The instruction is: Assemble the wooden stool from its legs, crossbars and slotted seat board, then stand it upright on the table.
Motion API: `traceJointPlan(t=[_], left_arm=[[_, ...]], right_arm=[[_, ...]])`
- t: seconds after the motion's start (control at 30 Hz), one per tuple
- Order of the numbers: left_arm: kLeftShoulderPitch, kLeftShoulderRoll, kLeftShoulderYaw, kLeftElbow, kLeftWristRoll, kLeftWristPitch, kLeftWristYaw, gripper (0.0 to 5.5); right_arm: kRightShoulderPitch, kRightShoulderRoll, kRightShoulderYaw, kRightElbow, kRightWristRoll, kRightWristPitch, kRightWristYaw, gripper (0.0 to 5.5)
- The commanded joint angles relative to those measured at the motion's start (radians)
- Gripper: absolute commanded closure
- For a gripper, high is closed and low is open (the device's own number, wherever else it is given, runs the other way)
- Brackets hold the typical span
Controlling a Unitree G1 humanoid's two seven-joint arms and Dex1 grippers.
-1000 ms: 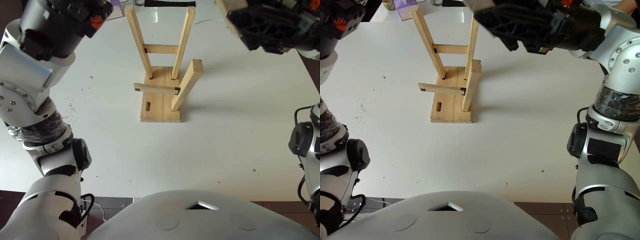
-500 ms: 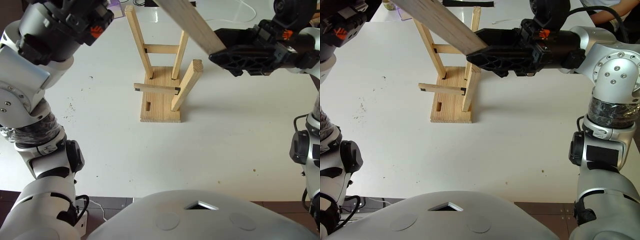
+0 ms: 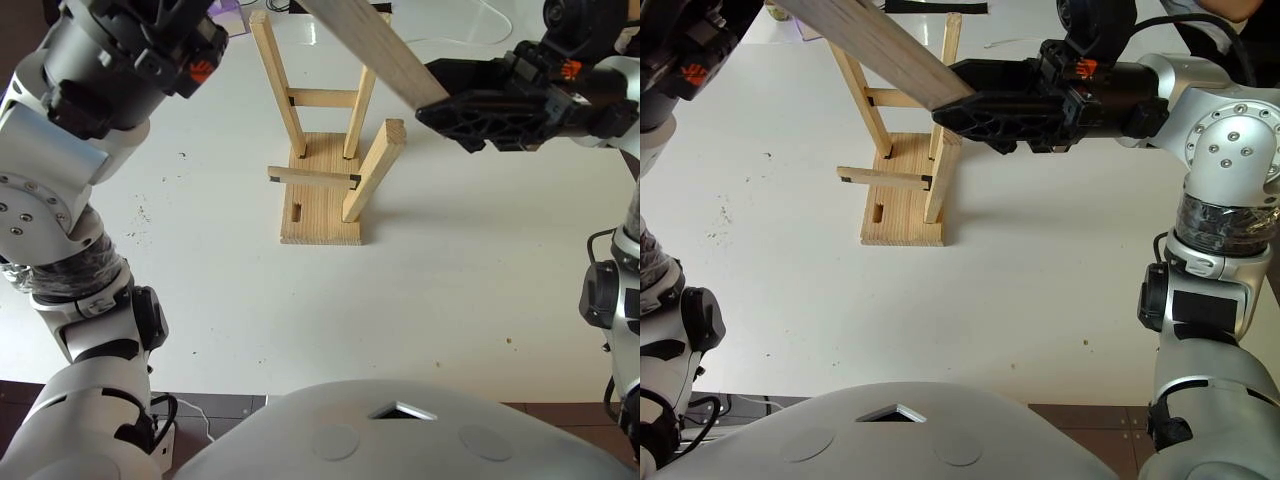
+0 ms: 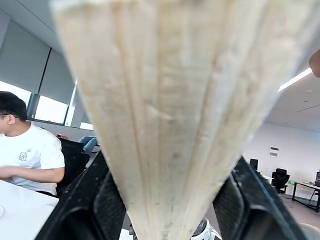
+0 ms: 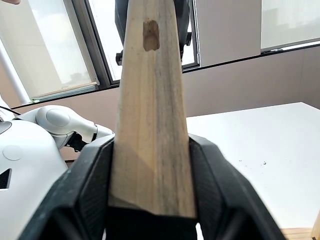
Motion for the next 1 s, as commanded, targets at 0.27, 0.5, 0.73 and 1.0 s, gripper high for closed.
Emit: traceJointPlan(t=[0.27, 0.5, 0.73, 1.0], left_arm=[[-0.043, -0.003, -0.023, 0.014, 0.073, -0.033, 0.006, 3.44], [-0.074, 0.149, 0.081, 0.130, 0.263, -0.053, -0.100, 3.45], [0.025, 0.432, 0.077, 0.347, 0.637, -0.108, -0.494, 3.45], [0.325, 0.309, 0.018, 0.432, 0.933, -0.319, -0.655, 3.46]], right_arm=[[0.006, -0.015, 0.006, -0.006, -0.105, -0.127, 0.005, 2.18], [-0.002, -0.043, -0.170, 0.071, -0.096, -0.180, -0.099, 1.90], [0.108, -0.055, -0.379, 0.002, -0.052, -0.224, -0.248, 1.90], [0.155, -0.038, -0.363, 0.092, -0.086, -0.295, -0.218, 1.90]])
